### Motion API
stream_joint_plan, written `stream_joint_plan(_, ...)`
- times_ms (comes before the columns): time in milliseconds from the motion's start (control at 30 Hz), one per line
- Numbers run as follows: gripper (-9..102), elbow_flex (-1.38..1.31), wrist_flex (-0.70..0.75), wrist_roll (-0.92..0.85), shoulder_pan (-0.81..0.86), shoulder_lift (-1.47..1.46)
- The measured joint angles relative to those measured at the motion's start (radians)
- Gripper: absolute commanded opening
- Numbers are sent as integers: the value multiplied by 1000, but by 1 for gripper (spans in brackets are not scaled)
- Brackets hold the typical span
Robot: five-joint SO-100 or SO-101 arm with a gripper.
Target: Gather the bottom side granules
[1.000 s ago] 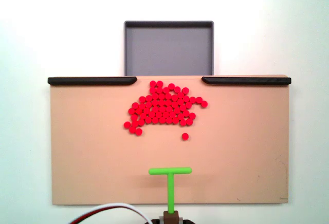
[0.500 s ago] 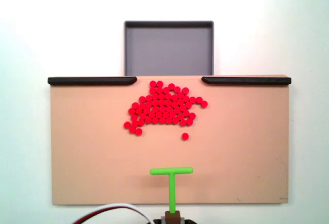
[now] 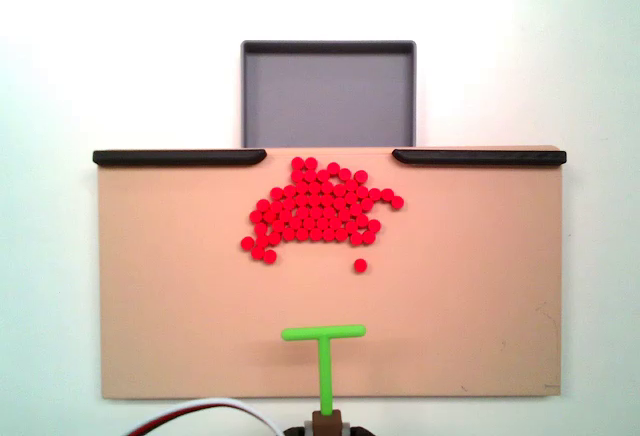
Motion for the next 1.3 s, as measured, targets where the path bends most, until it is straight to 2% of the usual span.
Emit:
stream_joint_plan(567,0,0,-2,0,21,-12)
stream_joint_plan(1300,0,0,-8,-97,104,-58)
